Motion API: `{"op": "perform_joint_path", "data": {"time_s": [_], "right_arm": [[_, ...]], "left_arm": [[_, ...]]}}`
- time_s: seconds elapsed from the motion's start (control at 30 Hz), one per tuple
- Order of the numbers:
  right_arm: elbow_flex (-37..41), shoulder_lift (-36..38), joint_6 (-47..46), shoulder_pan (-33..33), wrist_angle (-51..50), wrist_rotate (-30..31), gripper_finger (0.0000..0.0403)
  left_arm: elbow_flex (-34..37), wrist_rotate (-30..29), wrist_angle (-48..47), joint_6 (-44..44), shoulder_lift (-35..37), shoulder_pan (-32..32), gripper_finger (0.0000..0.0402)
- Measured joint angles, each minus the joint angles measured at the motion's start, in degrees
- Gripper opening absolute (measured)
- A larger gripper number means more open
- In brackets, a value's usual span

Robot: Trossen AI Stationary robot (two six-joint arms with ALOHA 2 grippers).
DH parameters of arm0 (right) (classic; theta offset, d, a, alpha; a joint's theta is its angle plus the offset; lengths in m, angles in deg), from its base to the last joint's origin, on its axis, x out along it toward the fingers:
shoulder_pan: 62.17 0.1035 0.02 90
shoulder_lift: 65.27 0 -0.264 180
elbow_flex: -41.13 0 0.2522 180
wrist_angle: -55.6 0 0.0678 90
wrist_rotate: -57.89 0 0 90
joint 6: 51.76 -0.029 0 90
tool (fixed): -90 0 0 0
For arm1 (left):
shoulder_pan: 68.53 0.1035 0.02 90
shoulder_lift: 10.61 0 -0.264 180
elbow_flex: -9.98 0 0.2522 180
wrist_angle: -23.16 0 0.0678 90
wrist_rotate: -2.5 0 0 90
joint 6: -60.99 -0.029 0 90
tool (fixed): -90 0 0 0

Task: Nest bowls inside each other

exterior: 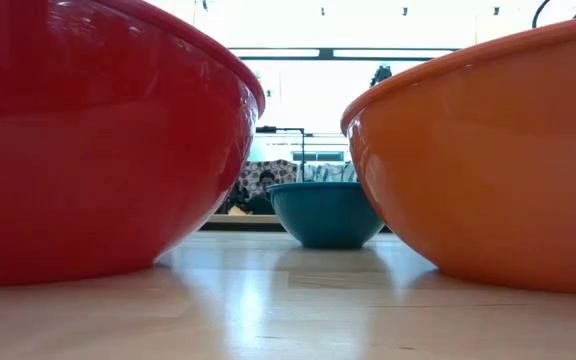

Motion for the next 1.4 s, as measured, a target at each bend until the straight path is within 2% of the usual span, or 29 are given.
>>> {"op": "perform_joint_path", "data": {"time_s": [0.17, 0.33, 0.6, 0.73, 0.83, 1.13, 1.27, 1.4], "right_arm": [[0.00, -0.02, 0.01, 0.00, 0.00, -0.01, 0.0158], [0.00, -0.02, 0.01, 0.00, 0.00, 0.00, 0.0158], [0.00, -0.01, 0.01, 0.00, 0.00, 0.01, 0.0158], [0.00, -0.02, 0.00, 0.00, 1.60, 0.02, 0.0158], [0.00, -0.02, -0.44, 0.00, 6.91, 0.03, 0.0158], [0.00, 0.00, -7.19, 0.00, 31.58, 1.10, 0.0158], [0.00, 0.00, -11.70, 0.07, 41.87, -1.52, 0.0158], [0.02, 0.00, -11.78, 0.11, 48.23, -5.07, 0.0158]], "left_arm": [[-0.01, -0.07, 1.19, 2.92, -0.02, 0.00, 0.0194], [0.00, -1.18, 9.64, 3.39, 0.00, 0.05, 0.0194], [-0.02, -1.16, 18.90, 10.63, 0.00, 0.05, 0.0194], [0.00, -1.11, 23.88, 20.76, 0.00, 0.05, 0.0194], [0.00, -1.09, 27.82, 27.66, 0.02, 0.05, 0.0194], [0.00, -1.07, 31.15, 35.80, 0.00, -0.06, 0.0194], [0.00, -1.05, 30.97, 43.62, 0.00, -0.06, 0.0194], [0.00, -1.06, 31.40, 54.00, 0.00, -0.06, 0.0194]]}}
